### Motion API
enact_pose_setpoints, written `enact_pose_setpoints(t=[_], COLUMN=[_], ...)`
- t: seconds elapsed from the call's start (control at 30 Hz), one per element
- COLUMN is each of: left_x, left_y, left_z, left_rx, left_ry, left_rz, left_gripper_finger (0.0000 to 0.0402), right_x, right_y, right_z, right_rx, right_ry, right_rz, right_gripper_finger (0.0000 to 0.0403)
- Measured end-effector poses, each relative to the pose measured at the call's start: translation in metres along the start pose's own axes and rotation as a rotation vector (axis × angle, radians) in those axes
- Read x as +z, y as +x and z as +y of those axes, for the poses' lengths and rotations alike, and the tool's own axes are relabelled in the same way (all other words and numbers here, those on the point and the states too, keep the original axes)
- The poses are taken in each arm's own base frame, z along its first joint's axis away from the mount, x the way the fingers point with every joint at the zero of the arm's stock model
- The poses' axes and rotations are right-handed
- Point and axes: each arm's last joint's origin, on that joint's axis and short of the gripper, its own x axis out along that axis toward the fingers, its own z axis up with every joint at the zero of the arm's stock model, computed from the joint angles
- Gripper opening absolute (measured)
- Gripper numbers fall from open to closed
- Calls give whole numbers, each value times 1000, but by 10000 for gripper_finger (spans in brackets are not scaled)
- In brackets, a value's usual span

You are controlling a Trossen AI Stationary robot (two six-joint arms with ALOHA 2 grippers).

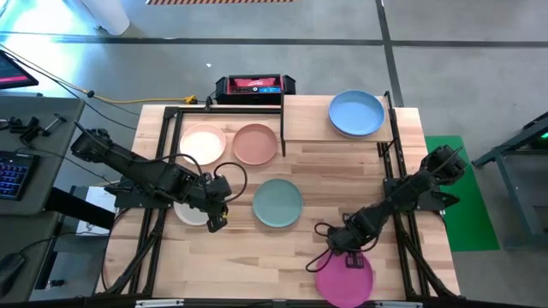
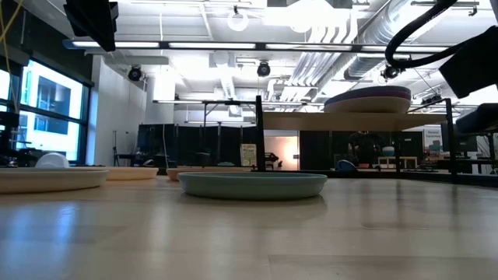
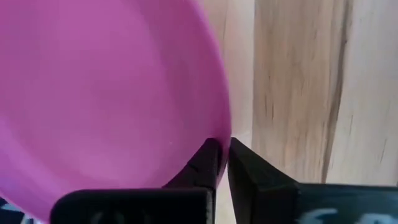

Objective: Place and stack plates onto a shelf
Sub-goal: Stack the pink plate on top of the blue plate on the shelf

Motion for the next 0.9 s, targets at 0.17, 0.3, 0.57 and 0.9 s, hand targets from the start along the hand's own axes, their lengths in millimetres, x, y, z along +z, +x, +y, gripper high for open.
enact_pose_setpoints(t=[0.17, 0.3, 0.57, 0.9], left_x=[0, 0, 0, 0], left_y=[0, 0, 0, 0], left_z=[0, 0, 0, 0], left_rx=[0, 0, 0, 0], left_ry=[1, 10, 11, 29], left_rz=[0, 0, 0, 0], left_gripper_finger=[97, 97, 97, 97], right_x=[0, -1, -5, -15], right_y=[0, -2, -26, -51], right_z=[0, 1, 4, -3], right_rx=[12, 28, 90, 39], right_ry=[71, 122, 233, 328], right_rz=[13, 19, -65, -165], right_gripper_finger=[1, 0, 0, 0])
